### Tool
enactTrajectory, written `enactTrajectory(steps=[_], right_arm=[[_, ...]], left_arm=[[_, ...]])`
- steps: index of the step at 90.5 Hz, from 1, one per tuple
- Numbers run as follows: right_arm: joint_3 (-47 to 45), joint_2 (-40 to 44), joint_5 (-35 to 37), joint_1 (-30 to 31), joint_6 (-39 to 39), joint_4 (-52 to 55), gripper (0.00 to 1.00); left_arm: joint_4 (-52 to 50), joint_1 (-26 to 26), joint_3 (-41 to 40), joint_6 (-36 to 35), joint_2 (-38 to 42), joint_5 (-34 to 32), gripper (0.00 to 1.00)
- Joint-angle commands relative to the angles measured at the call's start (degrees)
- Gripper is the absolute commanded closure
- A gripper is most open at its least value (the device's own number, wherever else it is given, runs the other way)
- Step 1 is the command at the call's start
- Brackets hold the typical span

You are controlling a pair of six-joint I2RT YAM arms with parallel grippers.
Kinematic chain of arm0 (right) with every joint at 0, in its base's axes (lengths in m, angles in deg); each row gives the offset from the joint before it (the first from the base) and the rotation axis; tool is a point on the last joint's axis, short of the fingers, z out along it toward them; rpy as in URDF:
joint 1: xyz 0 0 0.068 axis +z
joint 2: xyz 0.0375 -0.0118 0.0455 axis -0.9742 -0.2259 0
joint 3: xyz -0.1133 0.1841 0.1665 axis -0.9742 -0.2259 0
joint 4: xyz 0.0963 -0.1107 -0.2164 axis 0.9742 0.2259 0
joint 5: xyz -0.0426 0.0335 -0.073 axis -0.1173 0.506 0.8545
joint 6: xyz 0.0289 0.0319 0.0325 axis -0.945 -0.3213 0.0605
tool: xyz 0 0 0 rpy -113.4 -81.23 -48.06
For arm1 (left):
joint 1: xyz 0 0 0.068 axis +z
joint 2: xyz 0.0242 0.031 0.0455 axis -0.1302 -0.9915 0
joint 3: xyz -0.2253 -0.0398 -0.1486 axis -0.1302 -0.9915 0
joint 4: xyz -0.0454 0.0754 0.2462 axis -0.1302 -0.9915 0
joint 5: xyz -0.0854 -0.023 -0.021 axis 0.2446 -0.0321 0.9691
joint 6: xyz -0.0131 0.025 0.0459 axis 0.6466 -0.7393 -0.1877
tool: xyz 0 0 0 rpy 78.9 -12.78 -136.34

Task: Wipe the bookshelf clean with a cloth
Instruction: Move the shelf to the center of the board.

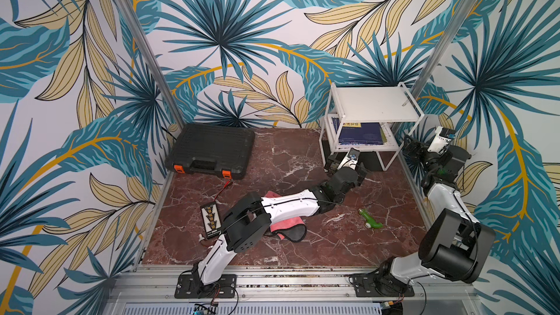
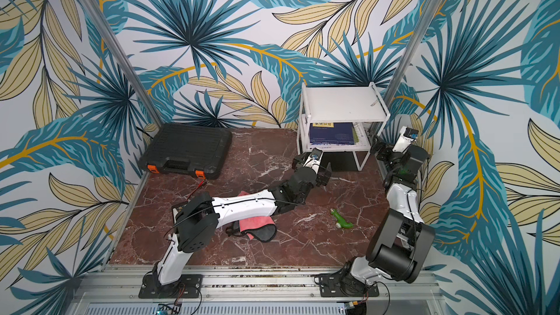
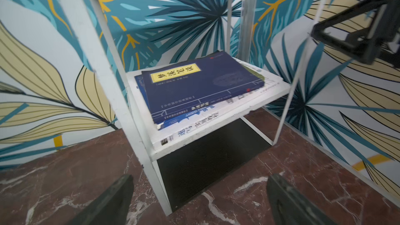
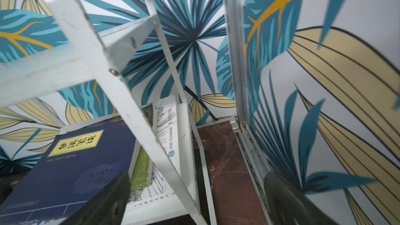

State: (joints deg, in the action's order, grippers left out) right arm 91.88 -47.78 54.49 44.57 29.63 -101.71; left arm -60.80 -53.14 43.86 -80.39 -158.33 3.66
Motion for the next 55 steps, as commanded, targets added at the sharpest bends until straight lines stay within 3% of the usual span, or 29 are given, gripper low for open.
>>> enactTrajectory(steps=[1,12,29,42,48,55], right_arm=[[4.5,-3.2,-10.1,-0.1,1.7,0.9,0.0],[10.0,-8.3,-13.4,0.1,-0.1,-0.4,0.01],[16.8,-13.4,-11.5,2.2,2.4,3.4,0.01],[18.2,-14.4,-8.8,4.4,4.6,6.1,0.08],[16.9,-13.9,-8.5,4.8,3.8,4.8,0.15],[15.0,-12.6,-8.7,5.2,3.0,3.3,0.27]], left_arm=[[-4.0,4.1,4.0,8.6,0.8,-5.0,0.0],[-4.1,6.5,5.9,9.6,-0.8,-4.8,0.0],[-4.6,9.5,14.7,4.3,-5.9,8.0,0.0],[-5.5,10.2,18.2,2.0,-8.0,5.8,0.01],[-4.5,10.4,16.6,2.0,-7.2,5.9,0.08],[-4.0,10.5,14.8,1.9,-6.1,6.5,0.24]])
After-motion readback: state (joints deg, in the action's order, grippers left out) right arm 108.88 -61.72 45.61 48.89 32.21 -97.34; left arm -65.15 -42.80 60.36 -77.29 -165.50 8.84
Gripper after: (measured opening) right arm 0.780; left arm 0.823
